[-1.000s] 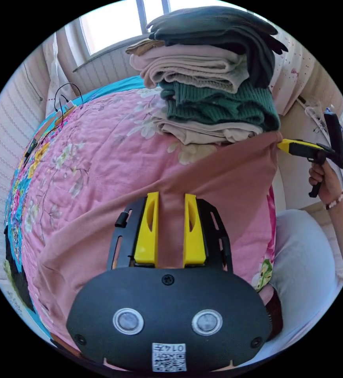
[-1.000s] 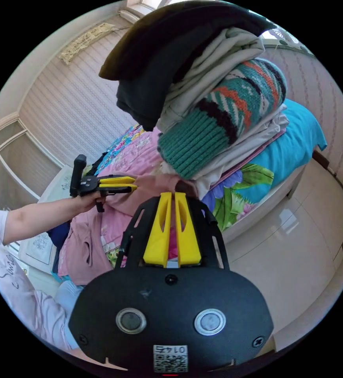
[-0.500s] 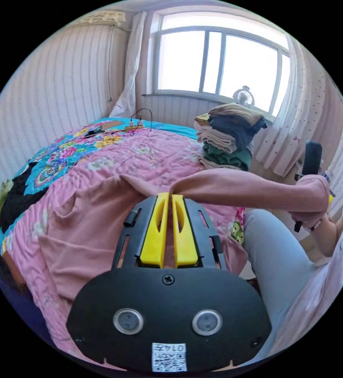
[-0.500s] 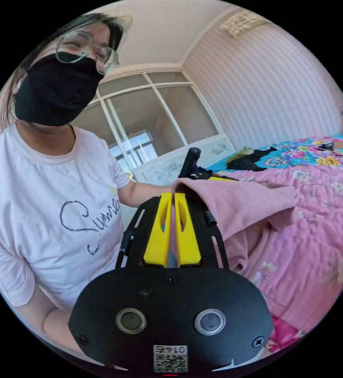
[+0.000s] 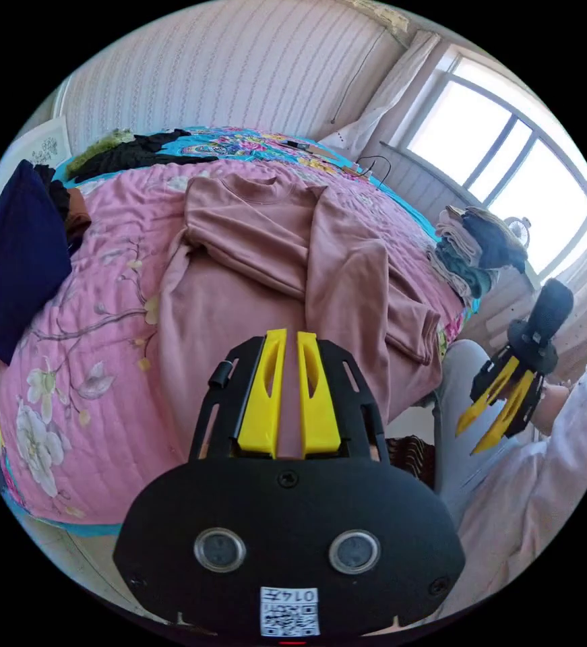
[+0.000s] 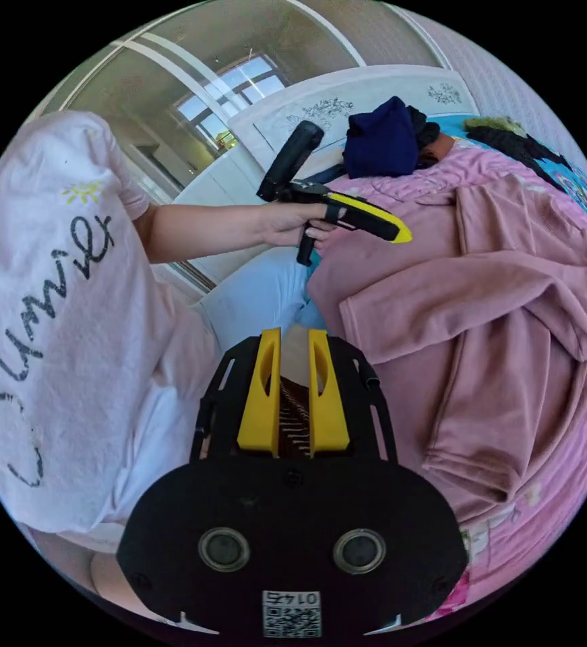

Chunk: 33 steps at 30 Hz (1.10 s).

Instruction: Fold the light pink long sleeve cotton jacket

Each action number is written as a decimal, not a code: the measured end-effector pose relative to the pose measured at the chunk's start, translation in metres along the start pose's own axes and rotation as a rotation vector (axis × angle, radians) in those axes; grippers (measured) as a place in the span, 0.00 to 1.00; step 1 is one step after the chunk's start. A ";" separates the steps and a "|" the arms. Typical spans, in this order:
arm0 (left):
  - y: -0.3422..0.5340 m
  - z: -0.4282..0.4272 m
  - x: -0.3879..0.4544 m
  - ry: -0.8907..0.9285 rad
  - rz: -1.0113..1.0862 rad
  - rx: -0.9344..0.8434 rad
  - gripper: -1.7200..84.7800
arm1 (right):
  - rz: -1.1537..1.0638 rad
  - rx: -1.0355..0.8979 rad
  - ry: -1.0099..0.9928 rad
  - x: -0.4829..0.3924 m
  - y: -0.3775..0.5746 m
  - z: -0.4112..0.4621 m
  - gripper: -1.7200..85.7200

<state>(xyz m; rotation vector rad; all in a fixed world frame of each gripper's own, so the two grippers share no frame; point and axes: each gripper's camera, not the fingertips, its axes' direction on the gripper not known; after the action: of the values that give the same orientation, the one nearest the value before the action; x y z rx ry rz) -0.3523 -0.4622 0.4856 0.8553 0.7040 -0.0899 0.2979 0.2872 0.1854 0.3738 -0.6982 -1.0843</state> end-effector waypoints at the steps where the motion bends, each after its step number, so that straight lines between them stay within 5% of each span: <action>1: 0.002 -0.008 0.000 0.032 -0.002 0.014 0.07 | 0.070 0.030 0.031 0.013 0.000 -0.007 0.09; 7: 0.005 -0.006 -0.003 0.071 -0.035 -0.113 0.14 | 0.342 0.011 0.130 0.071 -0.015 0.023 0.09; 11: -0.009 -0.034 0.000 0.023 0.115 -0.154 0.04 | 0.424 -0.028 0.070 0.098 -0.036 0.057 0.06; 18: -0.028 -0.100 -0.018 0.117 0.177 -0.199 0.01 | 0.368 -0.021 -0.165 0.097 -0.063 0.055 0.03; 23: -0.025 -0.111 -0.030 0.007 0.206 -0.292 0.02 | 0.343 -0.108 -0.194 0.109 -0.083 0.060 0.06; 28: -0.050 -0.167 -0.062 -0.084 0.181 -0.171 0.06 | 0.163 -0.102 -0.140 0.120 -0.108 0.006 0.06; 33: -0.116 -0.204 -0.110 -0.281 0.172 0.055 0.07 | 0.071 -0.030 0.211 0.186 -0.157 -0.081 0.09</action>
<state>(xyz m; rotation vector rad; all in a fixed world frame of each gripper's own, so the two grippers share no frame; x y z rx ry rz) -0.5860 -0.4147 0.3841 0.9307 0.3649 -0.0740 0.3006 0.0478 0.0941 0.4278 -0.5040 -0.9705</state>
